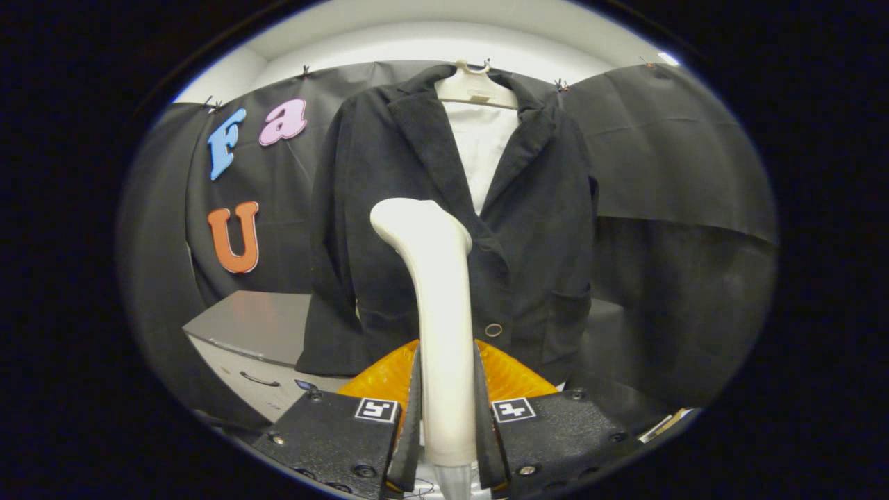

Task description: Iron the clothes twice with a garment steamer, once on the left side and once on the right side.

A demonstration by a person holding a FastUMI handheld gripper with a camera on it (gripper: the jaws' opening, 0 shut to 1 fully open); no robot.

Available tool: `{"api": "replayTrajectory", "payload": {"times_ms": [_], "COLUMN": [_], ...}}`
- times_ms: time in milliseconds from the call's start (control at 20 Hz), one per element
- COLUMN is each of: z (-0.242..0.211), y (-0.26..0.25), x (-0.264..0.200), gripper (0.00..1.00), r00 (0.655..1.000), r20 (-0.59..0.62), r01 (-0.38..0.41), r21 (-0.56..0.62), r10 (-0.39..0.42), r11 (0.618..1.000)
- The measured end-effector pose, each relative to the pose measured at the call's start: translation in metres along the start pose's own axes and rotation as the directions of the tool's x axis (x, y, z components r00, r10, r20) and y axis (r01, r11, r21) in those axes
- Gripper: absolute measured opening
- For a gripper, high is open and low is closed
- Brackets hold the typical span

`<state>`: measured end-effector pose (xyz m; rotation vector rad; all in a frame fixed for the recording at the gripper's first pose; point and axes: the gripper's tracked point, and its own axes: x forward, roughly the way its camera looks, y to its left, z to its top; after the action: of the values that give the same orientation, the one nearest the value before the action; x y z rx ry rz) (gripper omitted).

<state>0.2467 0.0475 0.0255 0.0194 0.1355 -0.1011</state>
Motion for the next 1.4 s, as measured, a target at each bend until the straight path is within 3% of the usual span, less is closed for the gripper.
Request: {"api": "replayTrajectory", "payload": {"times_ms": [1400], "z": [-0.151], "y": [-0.024], "x": [0.014], "gripper": [0.36], "r00": [0.971], "r20": [-0.235], "r01": [0.032], "r21": [-0.031], "r10": [-0.038], "r11": [0.999]}}
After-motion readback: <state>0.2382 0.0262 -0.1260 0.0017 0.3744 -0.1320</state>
